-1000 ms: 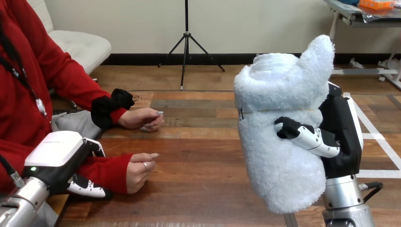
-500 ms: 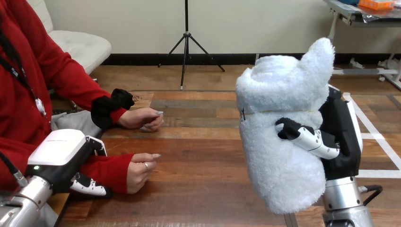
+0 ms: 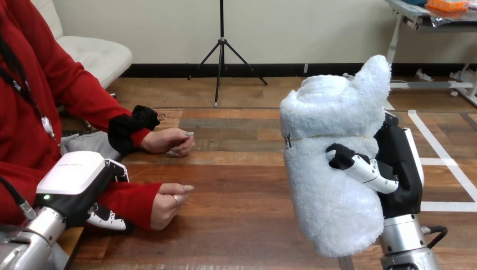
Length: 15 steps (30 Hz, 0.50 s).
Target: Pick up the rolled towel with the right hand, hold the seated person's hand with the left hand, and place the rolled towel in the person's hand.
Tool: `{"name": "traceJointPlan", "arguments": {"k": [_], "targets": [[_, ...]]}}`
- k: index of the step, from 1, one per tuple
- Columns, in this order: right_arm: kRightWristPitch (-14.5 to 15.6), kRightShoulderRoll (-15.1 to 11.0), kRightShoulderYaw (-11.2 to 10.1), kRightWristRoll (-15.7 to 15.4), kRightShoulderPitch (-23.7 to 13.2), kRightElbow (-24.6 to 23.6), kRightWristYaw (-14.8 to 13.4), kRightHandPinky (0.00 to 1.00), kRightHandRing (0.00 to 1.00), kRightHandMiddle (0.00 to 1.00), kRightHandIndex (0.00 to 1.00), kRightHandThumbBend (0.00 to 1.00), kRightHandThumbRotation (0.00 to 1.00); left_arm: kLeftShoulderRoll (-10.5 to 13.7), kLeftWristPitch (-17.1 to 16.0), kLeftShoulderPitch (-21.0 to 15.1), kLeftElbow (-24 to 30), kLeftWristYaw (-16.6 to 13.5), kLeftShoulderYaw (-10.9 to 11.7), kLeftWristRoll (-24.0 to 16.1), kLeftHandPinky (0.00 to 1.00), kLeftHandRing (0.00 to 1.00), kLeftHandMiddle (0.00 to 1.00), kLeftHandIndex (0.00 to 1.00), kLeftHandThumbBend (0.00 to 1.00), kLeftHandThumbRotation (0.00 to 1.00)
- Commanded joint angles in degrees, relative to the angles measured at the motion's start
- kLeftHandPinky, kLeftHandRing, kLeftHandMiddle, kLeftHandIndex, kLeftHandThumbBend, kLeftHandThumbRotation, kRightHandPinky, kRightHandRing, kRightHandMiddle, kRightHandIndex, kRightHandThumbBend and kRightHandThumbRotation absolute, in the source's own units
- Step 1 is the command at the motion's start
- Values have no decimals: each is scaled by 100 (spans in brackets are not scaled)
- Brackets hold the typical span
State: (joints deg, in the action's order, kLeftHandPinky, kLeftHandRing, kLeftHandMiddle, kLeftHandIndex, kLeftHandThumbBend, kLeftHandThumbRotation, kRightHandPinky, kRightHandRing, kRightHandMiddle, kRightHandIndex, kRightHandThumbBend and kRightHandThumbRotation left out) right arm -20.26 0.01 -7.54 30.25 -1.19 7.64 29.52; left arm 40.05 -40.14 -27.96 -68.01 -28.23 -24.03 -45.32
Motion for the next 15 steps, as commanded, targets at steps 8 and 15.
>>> {"name": "traceJointPlan", "arguments": {"k": [8,15], "targets": [[-58,69,-81,175,-698,133,155,2,8,17,20,54,0,-105,-24,-229,204,-40,-68,30,32,33,38,39,77,6],[-65,70,-103,184,-741,208,190,2,8,16,20,53,0,-94,-91,-237,247,6,-55,55,31,33,38,39,76,5]]}}
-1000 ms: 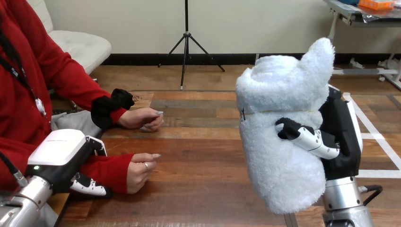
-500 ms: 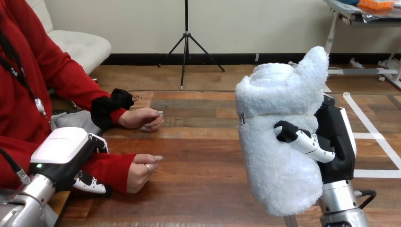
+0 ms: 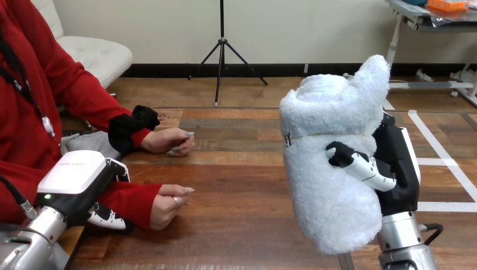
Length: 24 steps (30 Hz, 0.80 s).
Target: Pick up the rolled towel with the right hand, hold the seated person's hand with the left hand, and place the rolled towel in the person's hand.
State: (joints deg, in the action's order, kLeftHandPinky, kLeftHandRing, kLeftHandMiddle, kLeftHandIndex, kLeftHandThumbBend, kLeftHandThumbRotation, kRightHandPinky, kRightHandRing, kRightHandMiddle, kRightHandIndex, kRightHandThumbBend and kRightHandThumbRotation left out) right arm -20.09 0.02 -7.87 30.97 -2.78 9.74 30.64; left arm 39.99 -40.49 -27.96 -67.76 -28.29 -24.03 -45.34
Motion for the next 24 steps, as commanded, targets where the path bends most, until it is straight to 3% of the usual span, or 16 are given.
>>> {"name": "traceJointPlan", "arguments": {"k": [1,14,24], "targets": [[-82,71,-72,108,-584,0,73,2,8,16,21,54,0,-83,-65,-238,230,9,-56,54,32,33,38,40,75,5],[-99,88,-89,74,-686,141,96,2,8,17,22,56,0,-89,-120,-236,313,-109,-22,70,31,33,38,40,75,3],[-332,121,-46,-194,-827,413,31,3,8,17,23,54,0,-83,-153,-201,463,-92,48,146,30,33,38,40,74,1]]}}
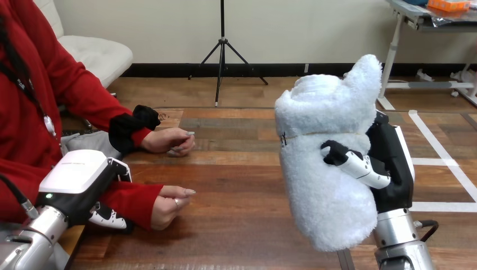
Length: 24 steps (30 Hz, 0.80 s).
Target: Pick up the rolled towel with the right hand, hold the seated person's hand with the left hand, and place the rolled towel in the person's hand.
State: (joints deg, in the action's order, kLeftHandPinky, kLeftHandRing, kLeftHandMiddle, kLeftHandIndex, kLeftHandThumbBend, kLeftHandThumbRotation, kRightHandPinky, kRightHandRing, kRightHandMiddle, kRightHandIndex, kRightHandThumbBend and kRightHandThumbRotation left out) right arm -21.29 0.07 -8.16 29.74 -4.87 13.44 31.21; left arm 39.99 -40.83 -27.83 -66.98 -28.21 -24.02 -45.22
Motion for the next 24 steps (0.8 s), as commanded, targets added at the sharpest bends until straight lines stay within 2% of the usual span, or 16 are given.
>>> {"name": "traceJointPlan", "arguments": {"k": [1,18,24], "targets": [[-221,125,-12,-88,-631,66,-37,3,8,17,23,54,0,-83,-129,-210,398,-123,49,134,30,33,38,40,74,0],[-271,215,94,-406,-811,295,-234,3,8,17,21,50,0,-26,-252,-90,780,-233,136,183,30,32,37,41,73,0],[-239,279,139,-488,-813,239,-294,3,8,16,21,46,0,-21,-256,-65,838,-55,194,302,33,35,39,42,74,2]]}}
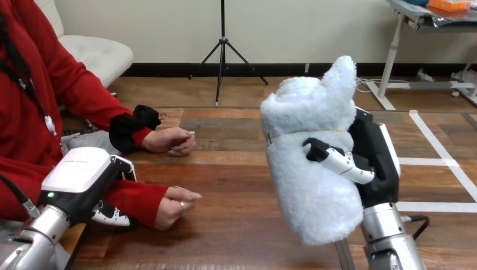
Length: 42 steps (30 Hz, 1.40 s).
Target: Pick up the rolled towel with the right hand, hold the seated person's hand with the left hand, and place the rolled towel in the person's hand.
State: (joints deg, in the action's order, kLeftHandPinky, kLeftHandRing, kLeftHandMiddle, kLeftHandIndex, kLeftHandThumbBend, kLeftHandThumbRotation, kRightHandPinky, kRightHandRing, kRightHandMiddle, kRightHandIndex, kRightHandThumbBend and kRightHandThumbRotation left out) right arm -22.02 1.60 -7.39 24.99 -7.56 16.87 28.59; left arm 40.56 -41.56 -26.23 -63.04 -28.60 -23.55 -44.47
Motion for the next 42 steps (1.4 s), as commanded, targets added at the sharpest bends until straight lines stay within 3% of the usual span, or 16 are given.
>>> {"name": "traceJointPlan", "arguments": {"k": [1,5,23,38,42], "targets": [[-161,137,64,-16,-546,-106,-31,3,8,16,20,46,0,-75,-181,-222,452,26,154,251,33,35,40,43,75,2],[-120,171,53,30,-551,-116,5,3,8,16,20,45,0,-65,-147,-198,520,238,183,371,35,37,41,43,76,4],[-145,171,81,-135,-540,-128,-108,4,9,17,20,44,0,-52,-175,-163,582,184,162,384,37,38,42,45,78,5],[-152,143,76,-135,-627,-33,-36,4,8,16,20,43,0,-99,-272,-220,555,2,126,322,37,39,43,45,79,4],[-122,135,77,-112,-672,16,-5,3,8,16,20,42,0,-120,-289,-225,573,83,153,386,39,39,44,46,79,3]]}}
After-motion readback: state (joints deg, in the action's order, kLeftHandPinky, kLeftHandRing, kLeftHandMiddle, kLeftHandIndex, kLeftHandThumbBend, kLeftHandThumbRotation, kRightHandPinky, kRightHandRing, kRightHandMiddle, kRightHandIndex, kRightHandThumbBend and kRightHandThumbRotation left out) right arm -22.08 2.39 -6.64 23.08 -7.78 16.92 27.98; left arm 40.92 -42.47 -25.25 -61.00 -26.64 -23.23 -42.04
